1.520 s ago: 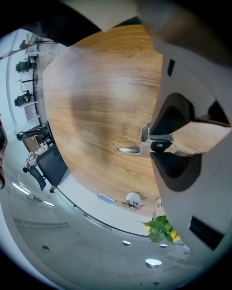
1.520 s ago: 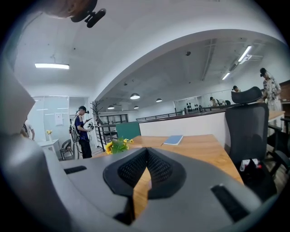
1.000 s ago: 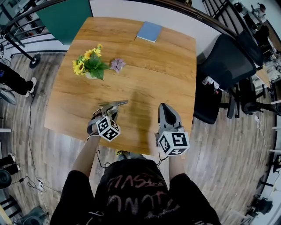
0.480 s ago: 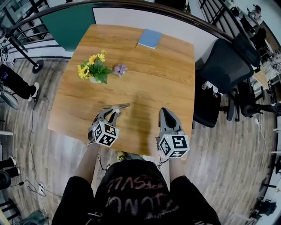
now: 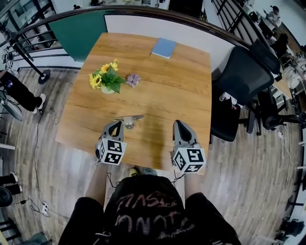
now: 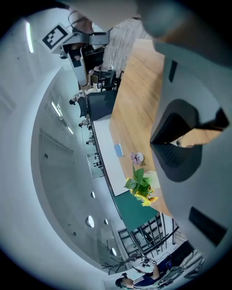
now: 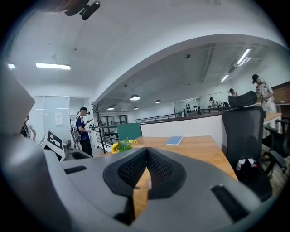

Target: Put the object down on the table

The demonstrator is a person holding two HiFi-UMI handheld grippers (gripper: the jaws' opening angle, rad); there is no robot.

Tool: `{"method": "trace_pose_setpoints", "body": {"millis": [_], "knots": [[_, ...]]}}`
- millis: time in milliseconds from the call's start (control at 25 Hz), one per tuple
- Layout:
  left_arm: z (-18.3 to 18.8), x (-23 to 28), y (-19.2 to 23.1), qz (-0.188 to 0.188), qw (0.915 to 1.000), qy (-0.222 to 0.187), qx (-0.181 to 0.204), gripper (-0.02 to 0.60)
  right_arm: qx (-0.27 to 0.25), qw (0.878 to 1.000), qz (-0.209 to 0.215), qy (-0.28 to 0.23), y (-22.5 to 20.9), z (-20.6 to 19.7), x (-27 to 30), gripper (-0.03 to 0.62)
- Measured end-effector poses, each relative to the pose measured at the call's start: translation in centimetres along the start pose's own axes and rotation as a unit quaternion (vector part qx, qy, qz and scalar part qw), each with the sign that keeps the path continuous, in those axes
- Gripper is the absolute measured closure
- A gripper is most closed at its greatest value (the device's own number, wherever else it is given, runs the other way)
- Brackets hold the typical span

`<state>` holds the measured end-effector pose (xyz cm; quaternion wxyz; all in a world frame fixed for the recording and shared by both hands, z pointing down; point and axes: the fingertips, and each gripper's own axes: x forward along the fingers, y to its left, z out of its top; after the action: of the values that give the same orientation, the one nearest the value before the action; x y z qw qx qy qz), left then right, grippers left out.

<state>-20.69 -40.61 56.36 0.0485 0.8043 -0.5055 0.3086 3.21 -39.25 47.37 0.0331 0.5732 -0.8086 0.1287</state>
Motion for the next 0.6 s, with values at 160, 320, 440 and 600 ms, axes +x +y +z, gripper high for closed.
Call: {"method": "trace_pose_setpoints", "body": {"millis": [160,320,440,600], "knots": [[1.4,-1.8,0.6,0.005,0.9994,-0.029,-0.016,0.569,-0.003,1.0,0.0,-0.004,0.4,0.2,-0.4,0.589],[2.2,-3.7,1.8,0.023,0.9984,-0.049,-0.019,0.569,-0.006,1.0,0.003,-0.008,0.8,0.4,-0.8,0.589],[3.1,-5.1,2.8,0.031,0.9966,-0.068,-0.035,0.569,-0.008,1.0,0.004,-0.009,1.0,0.5,-1.1,0.589],[4.1,-6.8,4.2,0.047,0.9934,-0.092,-0.049,0.569,-0.013,1.0,0.006,-0.016,1.4,0.9,-1.4,0.589]]}}
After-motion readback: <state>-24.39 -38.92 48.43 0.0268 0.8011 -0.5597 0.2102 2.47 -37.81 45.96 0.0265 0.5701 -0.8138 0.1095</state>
